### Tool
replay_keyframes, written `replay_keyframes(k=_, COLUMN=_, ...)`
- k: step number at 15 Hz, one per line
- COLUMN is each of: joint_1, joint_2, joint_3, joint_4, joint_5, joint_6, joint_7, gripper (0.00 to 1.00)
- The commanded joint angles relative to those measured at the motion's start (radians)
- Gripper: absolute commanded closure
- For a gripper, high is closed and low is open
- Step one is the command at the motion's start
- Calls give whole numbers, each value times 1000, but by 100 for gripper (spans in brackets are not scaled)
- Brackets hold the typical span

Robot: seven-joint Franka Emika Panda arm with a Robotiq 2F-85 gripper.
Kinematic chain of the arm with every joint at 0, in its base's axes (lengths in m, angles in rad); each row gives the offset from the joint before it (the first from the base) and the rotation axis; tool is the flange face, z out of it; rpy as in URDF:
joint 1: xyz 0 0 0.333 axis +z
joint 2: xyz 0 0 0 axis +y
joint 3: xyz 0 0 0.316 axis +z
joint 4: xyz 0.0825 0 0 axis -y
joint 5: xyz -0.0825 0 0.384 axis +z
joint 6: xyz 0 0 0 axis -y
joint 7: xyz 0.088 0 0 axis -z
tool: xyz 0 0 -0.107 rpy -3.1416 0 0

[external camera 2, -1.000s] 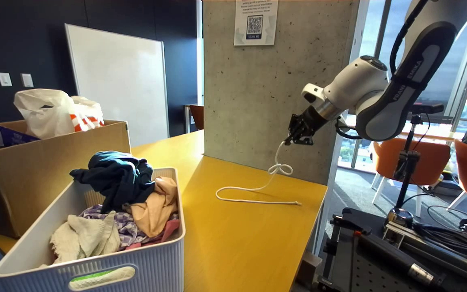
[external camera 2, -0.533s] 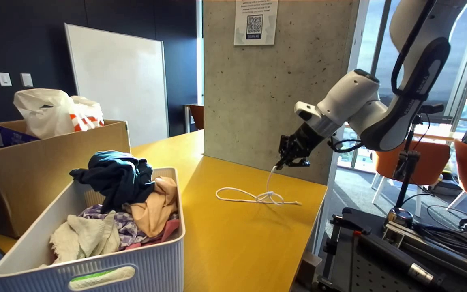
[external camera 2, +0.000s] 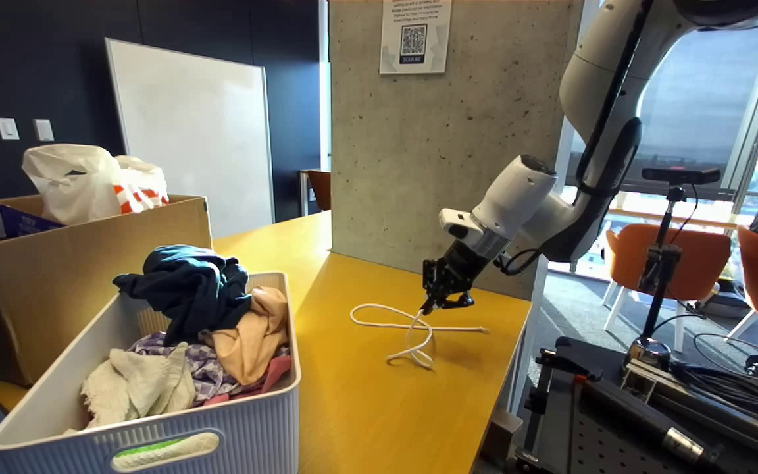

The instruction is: Remove the white rope from the white basket and put it on the table

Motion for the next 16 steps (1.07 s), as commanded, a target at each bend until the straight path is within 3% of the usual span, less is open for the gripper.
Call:
replay_keyframes(k=1, joint_1=-42, joint_2=121, joint_3=19, joint_4=180, joint_5=-167, joint_6=164, joint_7=129, gripper=99)
replay_keyframes(k=5, joint_1=-3, joint_2=211, joint_3=-7, joint_4=343, joint_5=-282, joint_6=193, joint_7=272, gripper=99)
replay_keyframes(k=9, joint_1=13, joint_2=280, joint_3=-20, joint_4=467, joint_5=-331, joint_6=210, joint_7=373, gripper=96)
replay_keyframes(k=12, joint_1=14, joint_2=339, joint_3=-21, joint_4=556, joint_5=-357, joint_6=212, joint_7=435, gripper=100)
replay_keyframes(k=13, joint_1=19, joint_2=353, joint_3=-26, joint_4=577, joint_5=-366, joint_6=212, joint_7=462, gripper=71)
replay_keyframes(k=14, joint_1=19, joint_2=362, joint_3=-26, joint_4=596, joint_5=-369, joint_6=213, joint_7=477, gripper=71)
replay_keyframes(k=16, joint_1=32, joint_2=358, joint_3=-36, joint_4=601, joint_5=-374, joint_6=213, joint_7=513, gripper=57)
